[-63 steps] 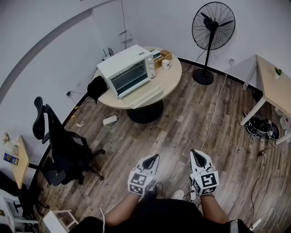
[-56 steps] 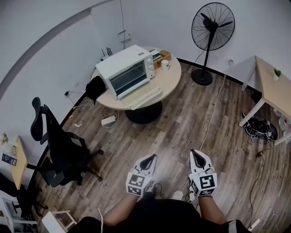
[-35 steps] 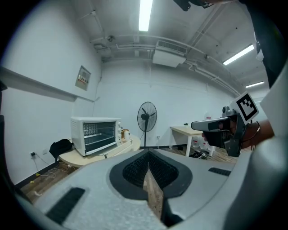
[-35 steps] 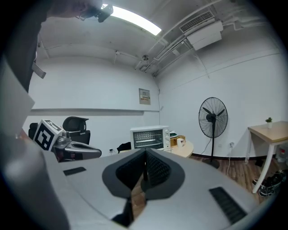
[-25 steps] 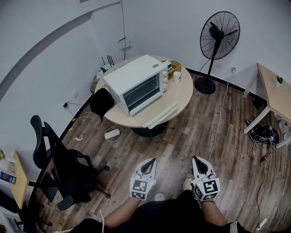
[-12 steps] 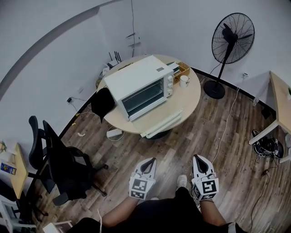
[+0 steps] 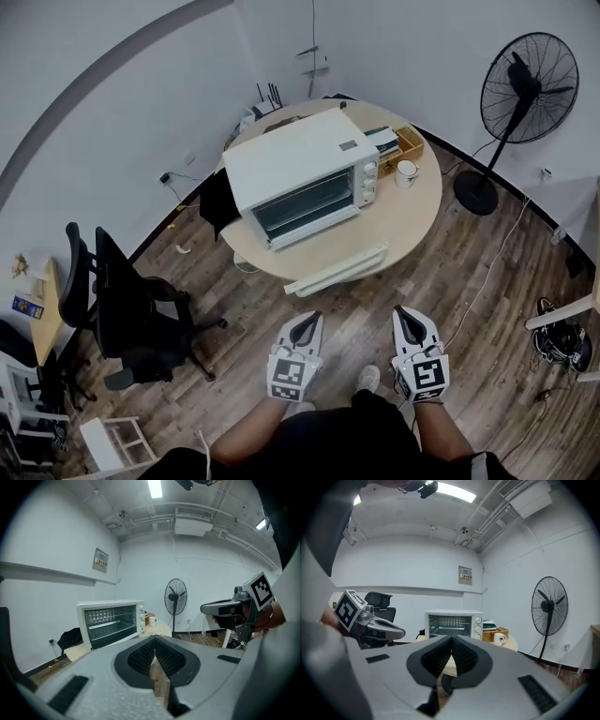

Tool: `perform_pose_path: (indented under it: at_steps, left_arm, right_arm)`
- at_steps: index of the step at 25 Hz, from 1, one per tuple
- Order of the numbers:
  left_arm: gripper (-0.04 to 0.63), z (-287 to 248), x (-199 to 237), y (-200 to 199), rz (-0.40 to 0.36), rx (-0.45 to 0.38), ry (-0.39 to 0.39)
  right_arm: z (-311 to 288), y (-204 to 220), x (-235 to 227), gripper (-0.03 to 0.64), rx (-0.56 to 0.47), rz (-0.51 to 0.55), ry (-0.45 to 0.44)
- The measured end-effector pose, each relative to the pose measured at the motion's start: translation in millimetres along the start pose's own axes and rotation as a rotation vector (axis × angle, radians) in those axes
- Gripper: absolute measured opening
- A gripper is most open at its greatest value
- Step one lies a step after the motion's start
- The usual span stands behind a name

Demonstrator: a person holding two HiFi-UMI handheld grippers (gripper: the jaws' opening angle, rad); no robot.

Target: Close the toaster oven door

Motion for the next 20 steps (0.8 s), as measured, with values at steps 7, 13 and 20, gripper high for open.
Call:
perform_pose_path:
  at_steps: [7,13,20]
  left_arm:
    - [0.006,-21.4,6.6,11.5,-0.049,0.066,-0.145]
    - [0.006,-25.3,20.9,23.5,-0.050,0.116,-0.228]
    - [0.006,-32.7,47.3,41.8,-0.076,0.205,-0.245]
  right_arm:
    - [-38.0,12.4,-22.5,-0.003,-0.011,0.020,-0.163]
    - [-63.9,16.5,-17.7,-0.003,-0.009,0.019,-0.277]
    - [-100.1,13.0,-1.4,-0.003,0.021,0.029,-0.333]
Point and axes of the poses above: the fingertips, and each gripper's own axes: z backward along the fingers, x to its left, y out of its underside, the point moved 3 cm from there along z, backward along the fingers, and after that the axes turned 10 degrees about z, right-handed, at the moved point
